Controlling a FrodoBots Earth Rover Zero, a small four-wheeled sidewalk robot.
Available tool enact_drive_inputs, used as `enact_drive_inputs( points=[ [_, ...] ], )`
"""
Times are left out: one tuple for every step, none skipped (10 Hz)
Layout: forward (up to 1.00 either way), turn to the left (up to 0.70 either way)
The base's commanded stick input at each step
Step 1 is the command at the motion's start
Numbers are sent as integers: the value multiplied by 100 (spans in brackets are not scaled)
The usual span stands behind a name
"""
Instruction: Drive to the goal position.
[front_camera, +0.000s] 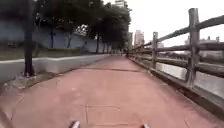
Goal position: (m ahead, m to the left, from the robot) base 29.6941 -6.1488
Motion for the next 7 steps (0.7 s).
enact_drive_inputs(
  points=[
    [100,0],
    [100,0],
    [100,0],
    [100,0],
    [100,0],
    [100,0],
    [100,0]
  ],
)
